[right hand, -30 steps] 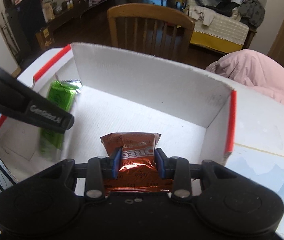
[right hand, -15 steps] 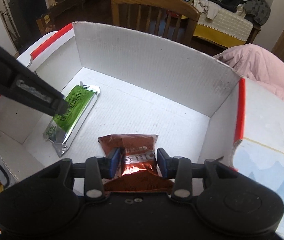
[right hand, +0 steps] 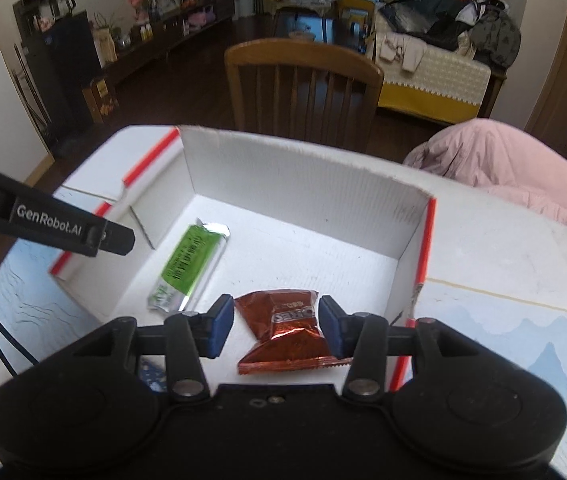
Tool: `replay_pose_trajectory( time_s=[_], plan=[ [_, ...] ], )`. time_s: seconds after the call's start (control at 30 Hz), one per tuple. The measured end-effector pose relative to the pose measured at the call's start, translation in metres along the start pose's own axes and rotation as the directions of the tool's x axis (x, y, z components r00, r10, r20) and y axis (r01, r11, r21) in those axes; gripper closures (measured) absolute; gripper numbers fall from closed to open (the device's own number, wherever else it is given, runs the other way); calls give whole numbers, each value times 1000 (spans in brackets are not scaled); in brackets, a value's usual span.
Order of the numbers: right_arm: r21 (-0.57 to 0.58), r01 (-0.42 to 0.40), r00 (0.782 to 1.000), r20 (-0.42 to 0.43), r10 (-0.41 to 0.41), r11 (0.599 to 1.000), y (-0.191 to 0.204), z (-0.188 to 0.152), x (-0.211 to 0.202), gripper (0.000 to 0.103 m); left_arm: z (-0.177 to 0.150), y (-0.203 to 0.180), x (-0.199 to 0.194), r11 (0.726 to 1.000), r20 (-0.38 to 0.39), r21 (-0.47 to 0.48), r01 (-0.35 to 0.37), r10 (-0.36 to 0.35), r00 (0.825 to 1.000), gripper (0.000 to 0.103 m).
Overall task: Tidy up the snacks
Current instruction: 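Open both grippers to drop the bar and bag into the box, then withdraw, then grasp the yellow candy with the left gripper while the right gripper grasps the red snack bag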
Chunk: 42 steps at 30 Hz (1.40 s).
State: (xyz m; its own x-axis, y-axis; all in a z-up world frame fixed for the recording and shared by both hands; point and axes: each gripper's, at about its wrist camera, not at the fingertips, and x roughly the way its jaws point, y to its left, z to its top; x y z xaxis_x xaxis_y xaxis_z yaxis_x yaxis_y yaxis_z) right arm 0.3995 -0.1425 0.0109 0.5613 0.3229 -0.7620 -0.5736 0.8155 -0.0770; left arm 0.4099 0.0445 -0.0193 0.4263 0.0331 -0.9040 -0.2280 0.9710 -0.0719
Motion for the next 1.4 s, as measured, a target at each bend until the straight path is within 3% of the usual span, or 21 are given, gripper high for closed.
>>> replay_pose_trajectory(
  time_s=[0.37, 0.57, 1.1, 1.33, 1.4],
  plan=[
    [31, -10, 996, 85, 7, 999, 26, -15, -71, 54, -43, 8, -70, 999, 95, 15, 45, -46, 994, 59],
    [46, -27, 991, 135, 21, 999, 42, -29, -103, 47, -72, 16, -102, 998, 140, 30, 62, -65, 988, 59],
    [59, -61, 979, 199, 48, 996, 83, -97, -159, 34, -168, 31, -156, 991, 227, 87, 104, -121, 966, 59],
    [58, -80, 975, 212, 66, 995, 99, -127, -167, 25, -209, 44, -158, 989, 234, 83, 122, -138, 962, 52],
    [55, -87, 976, 207, 74, 995, 105, -138, -167, 19, -219, 50, -158, 990, 238, 71, 124, -137, 961, 44]
  ],
)
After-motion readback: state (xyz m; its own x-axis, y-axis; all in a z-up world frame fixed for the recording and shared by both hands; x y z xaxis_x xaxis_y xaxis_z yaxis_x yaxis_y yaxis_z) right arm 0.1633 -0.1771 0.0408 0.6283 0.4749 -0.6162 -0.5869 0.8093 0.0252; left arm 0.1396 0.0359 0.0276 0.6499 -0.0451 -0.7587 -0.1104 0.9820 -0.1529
